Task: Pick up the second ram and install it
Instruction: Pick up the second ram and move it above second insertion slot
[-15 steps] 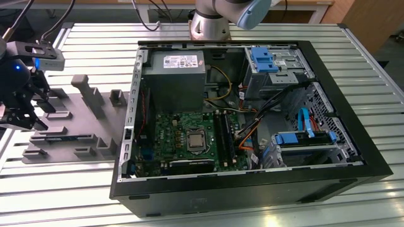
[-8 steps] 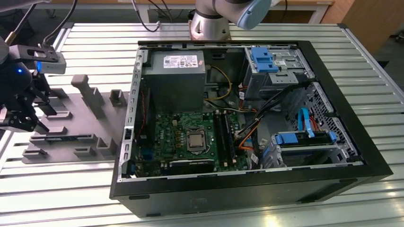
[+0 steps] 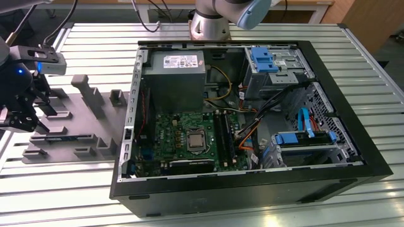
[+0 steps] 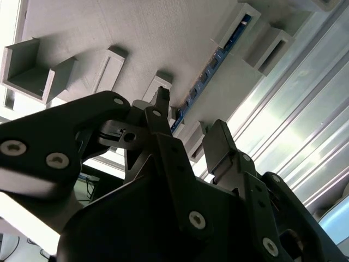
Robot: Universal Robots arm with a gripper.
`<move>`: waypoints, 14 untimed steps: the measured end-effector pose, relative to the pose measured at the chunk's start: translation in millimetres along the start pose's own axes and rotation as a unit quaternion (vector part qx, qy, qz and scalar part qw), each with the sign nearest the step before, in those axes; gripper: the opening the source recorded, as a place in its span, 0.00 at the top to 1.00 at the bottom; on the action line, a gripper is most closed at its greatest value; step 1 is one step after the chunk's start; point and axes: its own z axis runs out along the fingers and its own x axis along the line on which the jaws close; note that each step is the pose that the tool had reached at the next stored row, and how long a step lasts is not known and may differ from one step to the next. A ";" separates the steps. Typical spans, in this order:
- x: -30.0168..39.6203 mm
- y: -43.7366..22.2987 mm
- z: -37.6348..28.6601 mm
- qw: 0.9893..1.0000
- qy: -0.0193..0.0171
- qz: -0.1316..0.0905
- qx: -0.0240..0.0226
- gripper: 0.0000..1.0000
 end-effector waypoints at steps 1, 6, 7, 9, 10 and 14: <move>0.0 0.0 0.0 1.000 0.000 0.000 0.000 0.48; 0.9 -0.1 1.6 1.000 0.000 0.000 0.000 0.48; 1.3 -0.1 2.5 1.000 0.000 0.000 0.000 0.48; 1.9 0.0 5.6 1.000 0.000 0.000 0.000 0.48; 2.3 -0.1 7.3 1.000 0.000 0.000 0.000 0.48; 4.1 -0.2 14.6 1.000 0.000 0.001 0.000 0.48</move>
